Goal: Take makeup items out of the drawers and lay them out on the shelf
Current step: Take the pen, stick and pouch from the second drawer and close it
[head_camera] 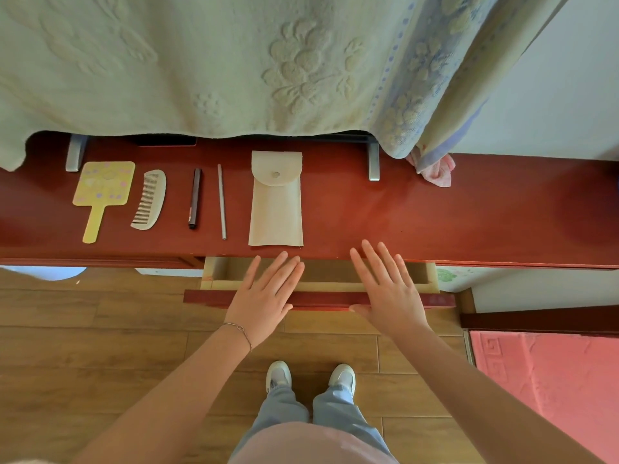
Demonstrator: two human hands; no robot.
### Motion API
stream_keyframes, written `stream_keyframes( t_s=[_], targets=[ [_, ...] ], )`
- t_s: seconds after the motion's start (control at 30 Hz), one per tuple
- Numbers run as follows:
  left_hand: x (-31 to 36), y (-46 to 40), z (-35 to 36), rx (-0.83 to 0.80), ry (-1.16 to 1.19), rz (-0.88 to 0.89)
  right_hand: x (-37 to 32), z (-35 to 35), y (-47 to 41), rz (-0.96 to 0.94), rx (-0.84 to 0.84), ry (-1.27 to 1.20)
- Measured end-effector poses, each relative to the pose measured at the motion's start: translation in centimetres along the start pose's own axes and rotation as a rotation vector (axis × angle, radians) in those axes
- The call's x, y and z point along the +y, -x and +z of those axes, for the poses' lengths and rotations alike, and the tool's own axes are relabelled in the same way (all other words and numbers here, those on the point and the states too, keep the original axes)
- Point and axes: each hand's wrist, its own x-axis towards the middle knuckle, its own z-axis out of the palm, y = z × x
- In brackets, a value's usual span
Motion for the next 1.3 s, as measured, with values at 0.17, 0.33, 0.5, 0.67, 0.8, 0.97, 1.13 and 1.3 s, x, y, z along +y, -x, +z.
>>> stream_keyframes(
  t_s=[0.17, 0.33, 0.5, 0.67, 0.8, 0.97, 1.13, 1.3],
  targets=[
    [-0.8, -1.5, 0.6, 0.043, -0.018, 0.023, 0.2, -0.2, -1.6, 0.034, 0.005, 0.007],
    [-1.4, -2.8, 1.1, 0.13, -0.009, 0.077, 0.5, -0.3, -3.0, 0.038, 0.03, 0.008],
    [-1.8, -4.1, 1.8, 0.216, -0.008, 0.125, 0.8, -0.2, -4.4, 0.054, 0.056, -0.006],
    [-2.4, -5.1, 1.8, 0.299, -0.017, 0.133, 0.9, -0.3, -5.8, 0.062, 0.059, -0.005],
    [-2.7, -5.7, 2.1, 0.35, -0.035, 0.146, 1.0, -0.3, -6.3, 0.066, 0.061, -0.016],
    [-2.7, -5.8, 2.3, 0.39, -0.016, 0.154, 0.4, 0.1, -6.0, 0.059, 0.071, -0.04],
    [-2.4, -5.6, 1.3, 0.324, 0.036, 0.16, -0.4, -0.2, -4.6, 0.075, 0.058, -0.1],
    [-1.9, -5.1, -0.5, 0.251, 0.083, 0.202, 0.1, -0.4, -0.8, 0.175, 0.046, -0.179]
  ],
)
